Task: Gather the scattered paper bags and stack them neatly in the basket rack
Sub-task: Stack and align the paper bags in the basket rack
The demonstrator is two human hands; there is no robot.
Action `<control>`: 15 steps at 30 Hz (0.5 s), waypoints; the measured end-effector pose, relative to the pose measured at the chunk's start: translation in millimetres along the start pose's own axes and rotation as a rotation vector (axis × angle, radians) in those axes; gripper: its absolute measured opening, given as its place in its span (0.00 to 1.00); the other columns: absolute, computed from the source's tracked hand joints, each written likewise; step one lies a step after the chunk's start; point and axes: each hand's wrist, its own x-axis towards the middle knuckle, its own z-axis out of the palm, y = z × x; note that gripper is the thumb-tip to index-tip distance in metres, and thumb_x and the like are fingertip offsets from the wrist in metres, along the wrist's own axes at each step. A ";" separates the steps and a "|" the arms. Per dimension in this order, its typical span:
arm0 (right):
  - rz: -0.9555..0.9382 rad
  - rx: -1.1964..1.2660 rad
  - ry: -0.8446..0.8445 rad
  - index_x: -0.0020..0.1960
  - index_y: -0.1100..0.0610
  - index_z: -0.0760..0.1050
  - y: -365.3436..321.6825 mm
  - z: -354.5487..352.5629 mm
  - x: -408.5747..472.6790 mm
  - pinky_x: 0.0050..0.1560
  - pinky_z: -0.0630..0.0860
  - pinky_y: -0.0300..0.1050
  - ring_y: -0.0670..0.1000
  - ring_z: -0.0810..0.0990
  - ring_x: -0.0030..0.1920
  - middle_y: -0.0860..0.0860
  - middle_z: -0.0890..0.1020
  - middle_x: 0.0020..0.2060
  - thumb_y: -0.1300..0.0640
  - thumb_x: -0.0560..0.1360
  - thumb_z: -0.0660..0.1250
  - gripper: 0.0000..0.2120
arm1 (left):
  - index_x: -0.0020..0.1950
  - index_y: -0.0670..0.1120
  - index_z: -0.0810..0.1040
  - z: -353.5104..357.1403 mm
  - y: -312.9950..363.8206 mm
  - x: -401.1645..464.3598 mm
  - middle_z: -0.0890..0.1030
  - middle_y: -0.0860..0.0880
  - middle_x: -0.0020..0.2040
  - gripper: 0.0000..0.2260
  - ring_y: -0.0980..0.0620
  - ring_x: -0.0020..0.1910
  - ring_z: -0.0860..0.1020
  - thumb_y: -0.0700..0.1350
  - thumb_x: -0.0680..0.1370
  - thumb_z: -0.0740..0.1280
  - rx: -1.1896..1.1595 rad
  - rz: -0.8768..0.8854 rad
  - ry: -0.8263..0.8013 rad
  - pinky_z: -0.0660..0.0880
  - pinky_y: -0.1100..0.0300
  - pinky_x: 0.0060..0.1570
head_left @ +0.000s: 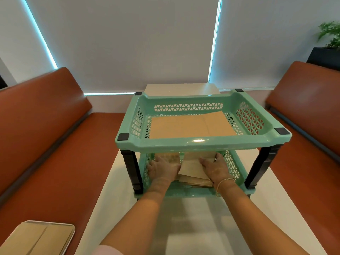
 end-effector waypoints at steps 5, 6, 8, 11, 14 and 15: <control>0.029 0.034 -0.021 0.63 0.59 0.68 3.6 -5.6 3.1 0.55 0.77 0.51 0.57 0.78 0.52 0.57 0.78 0.55 0.61 0.73 0.68 0.19 | 0.70 0.39 0.59 6.0 -1.9 1.7 0.66 0.39 0.67 0.42 0.42 0.67 0.65 0.55 0.66 0.77 0.056 -0.012 0.072 0.64 0.53 0.66; 0.036 0.033 -0.017 0.63 0.59 0.68 4.6 -5.8 3.7 0.54 0.78 0.52 0.58 0.78 0.52 0.58 0.78 0.54 0.61 0.73 0.69 0.20 | 0.69 0.39 0.60 6.5 -0.8 0.9 0.66 0.39 0.67 0.42 0.42 0.67 0.65 0.55 0.65 0.77 0.080 -0.012 0.095 0.64 0.53 0.66; 0.041 0.038 -0.010 0.63 0.60 0.68 5.5 -7.0 3.9 0.52 0.78 0.51 0.58 0.78 0.52 0.58 0.78 0.52 0.62 0.73 0.69 0.20 | 0.69 0.39 0.60 6.5 2.2 -0.2 0.66 0.38 0.67 0.42 0.42 0.66 0.65 0.54 0.64 0.78 0.122 -0.011 0.129 0.65 0.54 0.65; 0.033 0.031 -0.009 0.61 0.59 0.69 6.1 -8.1 3.9 0.52 0.78 0.50 0.58 0.78 0.52 0.57 0.78 0.51 0.62 0.73 0.69 0.18 | 0.67 0.39 0.62 6.7 6.4 -1.2 0.66 0.39 0.66 0.37 0.42 0.65 0.67 0.49 0.66 0.77 0.127 -0.009 0.164 0.66 0.54 0.63; 0.031 0.022 -0.005 0.60 0.58 0.70 6.1 -6.3 3.1 0.55 0.78 0.54 0.59 0.79 0.53 0.57 0.78 0.52 0.61 0.73 0.69 0.18 | 0.66 0.39 0.64 4.2 7.7 -2.3 0.71 0.40 0.64 0.24 0.42 0.62 0.72 0.38 0.74 0.69 -0.013 -0.010 0.206 0.71 0.53 0.59; 0.032 0.019 -0.004 0.60 0.58 0.70 6.0 -5.8 2.7 0.56 0.77 0.55 0.59 0.79 0.53 0.57 0.78 0.52 0.60 0.73 0.69 0.17 | 0.66 0.39 0.64 2.7 8.4 -2.8 0.73 0.40 0.62 0.20 0.41 0.60 0.73 0.36 0.75 0.66 -0.092 -0.026 0.190 0.71 0.52 0.58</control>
